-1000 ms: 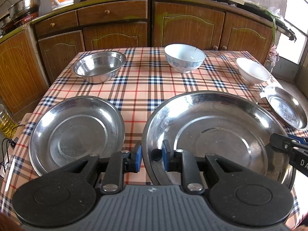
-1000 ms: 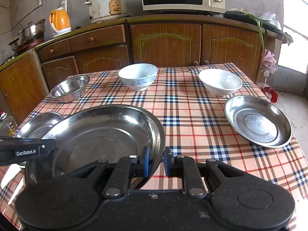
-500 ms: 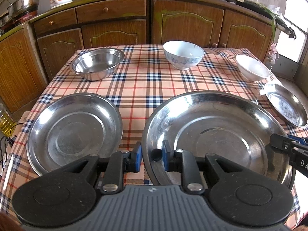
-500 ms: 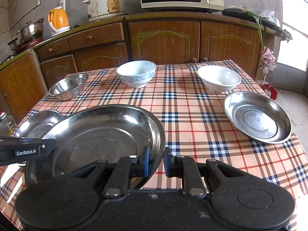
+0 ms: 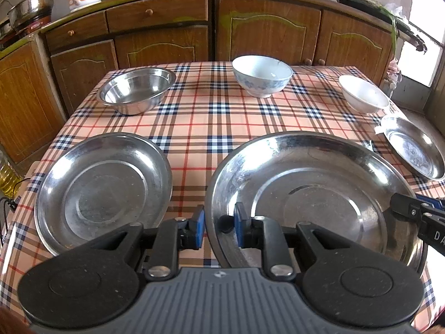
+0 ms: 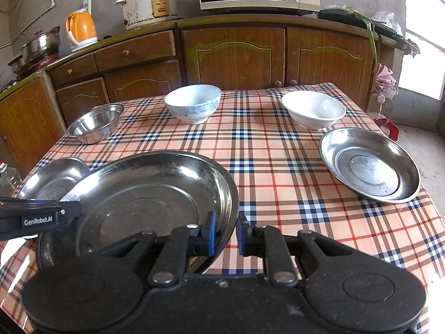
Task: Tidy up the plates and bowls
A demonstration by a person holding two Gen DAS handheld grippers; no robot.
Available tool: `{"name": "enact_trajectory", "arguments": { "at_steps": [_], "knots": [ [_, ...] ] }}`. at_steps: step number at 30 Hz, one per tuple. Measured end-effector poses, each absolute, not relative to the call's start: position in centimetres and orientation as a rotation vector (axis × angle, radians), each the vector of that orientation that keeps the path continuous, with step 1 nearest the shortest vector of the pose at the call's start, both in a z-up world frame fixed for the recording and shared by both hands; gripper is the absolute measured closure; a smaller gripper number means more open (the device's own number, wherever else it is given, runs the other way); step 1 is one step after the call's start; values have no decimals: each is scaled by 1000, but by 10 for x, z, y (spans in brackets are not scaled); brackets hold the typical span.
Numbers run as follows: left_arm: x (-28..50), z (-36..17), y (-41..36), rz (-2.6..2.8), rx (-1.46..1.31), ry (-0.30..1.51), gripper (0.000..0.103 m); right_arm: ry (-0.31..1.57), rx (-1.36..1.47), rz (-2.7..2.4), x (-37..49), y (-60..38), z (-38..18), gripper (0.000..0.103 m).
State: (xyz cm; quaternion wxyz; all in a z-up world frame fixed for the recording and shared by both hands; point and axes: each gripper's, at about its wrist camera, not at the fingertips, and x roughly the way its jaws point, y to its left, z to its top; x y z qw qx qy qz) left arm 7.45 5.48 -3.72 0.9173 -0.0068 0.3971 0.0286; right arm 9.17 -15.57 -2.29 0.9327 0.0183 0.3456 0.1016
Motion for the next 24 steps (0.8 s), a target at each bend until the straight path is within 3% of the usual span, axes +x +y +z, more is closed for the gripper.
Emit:
{"name": "enact_trajectory", "arguments": {
  "at_steps": [24],
  "knots": [
    [81, -43, 49, 56, 1, 835, 81, 730, 41, 196, 97, -157, -31, 82]
  ]
}}
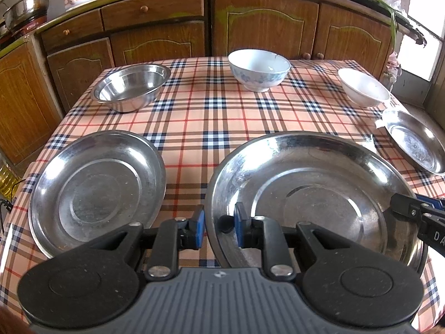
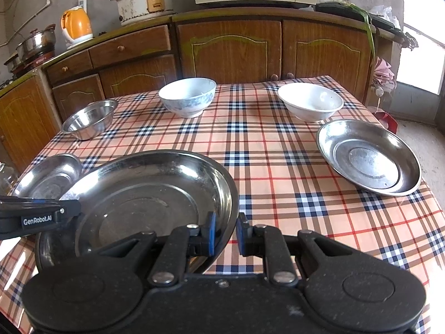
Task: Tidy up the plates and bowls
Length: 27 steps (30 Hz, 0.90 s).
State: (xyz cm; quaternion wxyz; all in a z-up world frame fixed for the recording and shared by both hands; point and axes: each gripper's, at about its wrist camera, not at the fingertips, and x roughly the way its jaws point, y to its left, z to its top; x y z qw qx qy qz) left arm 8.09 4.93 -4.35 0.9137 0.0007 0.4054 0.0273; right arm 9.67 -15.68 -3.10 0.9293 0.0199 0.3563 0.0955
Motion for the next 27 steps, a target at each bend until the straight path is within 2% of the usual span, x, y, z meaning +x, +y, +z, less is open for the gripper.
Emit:
{"name": "enact_trajectory", "arguments": {
  "at_steps": [27],
  "knots": [
    [99, -42, 47, 50, 5, 821, 81, 723, 31, 190, 115, -159, -30, 82]
  ]
}}
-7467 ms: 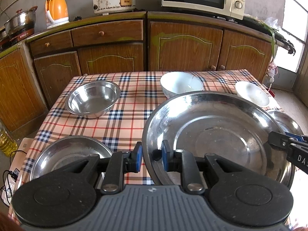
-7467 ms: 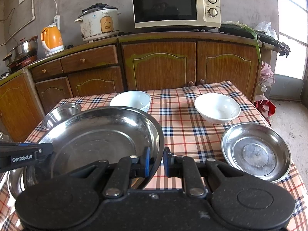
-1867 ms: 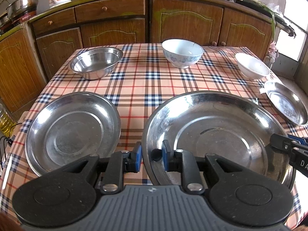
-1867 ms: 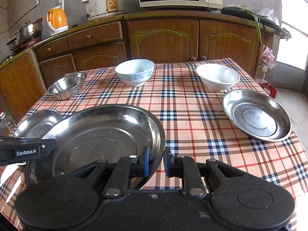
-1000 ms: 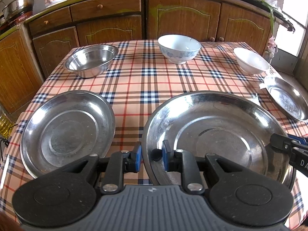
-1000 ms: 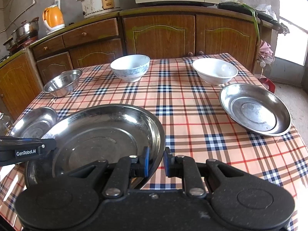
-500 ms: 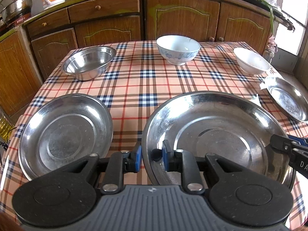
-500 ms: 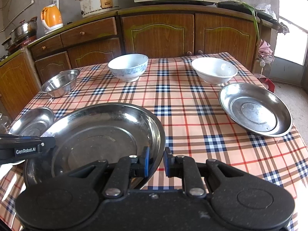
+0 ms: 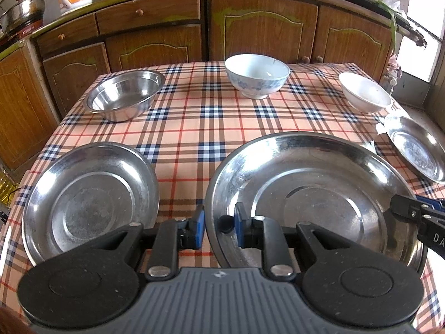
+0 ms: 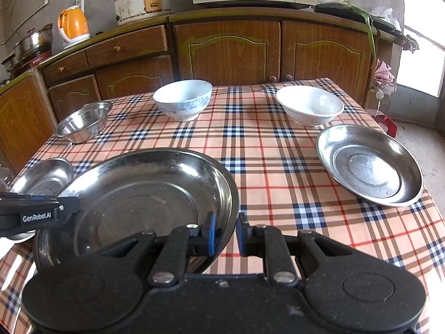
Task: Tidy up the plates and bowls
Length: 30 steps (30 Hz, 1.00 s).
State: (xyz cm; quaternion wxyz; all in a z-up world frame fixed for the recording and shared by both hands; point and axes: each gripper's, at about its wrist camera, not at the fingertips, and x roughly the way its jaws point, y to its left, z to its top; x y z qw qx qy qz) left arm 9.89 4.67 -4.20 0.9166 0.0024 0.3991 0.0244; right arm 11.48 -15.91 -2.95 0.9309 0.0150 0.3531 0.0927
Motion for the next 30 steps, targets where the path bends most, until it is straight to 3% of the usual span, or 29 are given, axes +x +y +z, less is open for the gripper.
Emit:
{"name": "enact_trajectory", "arguments": {
  "at_steps": [30],
  "knots": [
    [148, -45, 51, 67, -4, 805, 81, 713, 19, 184, 173, -149, -34, 82]
  ]
}}
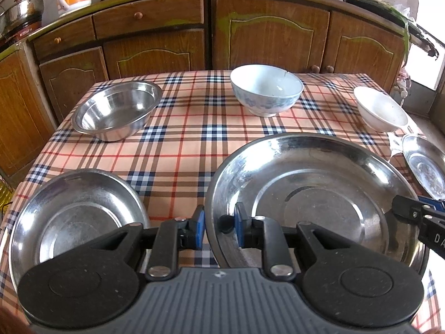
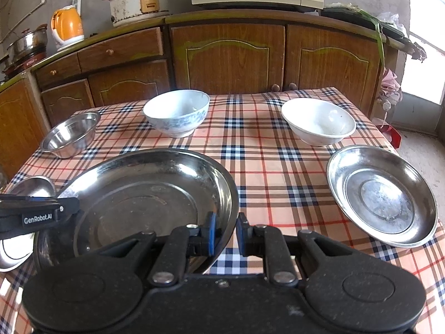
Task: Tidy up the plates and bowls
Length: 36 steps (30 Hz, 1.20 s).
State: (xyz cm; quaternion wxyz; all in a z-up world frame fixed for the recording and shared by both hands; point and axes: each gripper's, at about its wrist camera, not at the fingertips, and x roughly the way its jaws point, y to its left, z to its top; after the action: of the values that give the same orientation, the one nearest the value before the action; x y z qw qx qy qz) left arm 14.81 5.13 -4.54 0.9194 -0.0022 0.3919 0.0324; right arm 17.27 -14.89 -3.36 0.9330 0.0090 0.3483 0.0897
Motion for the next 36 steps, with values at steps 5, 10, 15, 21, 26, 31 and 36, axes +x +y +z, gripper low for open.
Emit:
{"name": "enact_trajectory", "arguments": {
  "at_steps": [5, 10, 15, 21, 26, 31, 36],
  "knots": [
    [159, -51, 52, 67, -1, 812, 81, 721, 19, 181, 183, -148, -40, 82],
    [170, -59, 52, 67, 1, 823, 81, 734, 21, 173, 196, -146, -48, 82],
    [180, -67, 54, 61, 5, 833, 81, 745, 22, 165, 206, -145, -57, 82],
    [190, -77, 54, 57, 5, 843, 80, 754, 17, 157, 215, -144, -64, 82],
    [194, -79, 53, 61, 7, 834, 80, 751, 14, 158, 219, -142, -68, 82],
    [195, -81, 54, 60, 1, 839, 78, 759, 15, 155, 219, -141, -70, 81],
    [194, -83, 56, 67, -9, 848, 73, 749, 15, 145, 215, -142, -69, 72]
  ]
}}
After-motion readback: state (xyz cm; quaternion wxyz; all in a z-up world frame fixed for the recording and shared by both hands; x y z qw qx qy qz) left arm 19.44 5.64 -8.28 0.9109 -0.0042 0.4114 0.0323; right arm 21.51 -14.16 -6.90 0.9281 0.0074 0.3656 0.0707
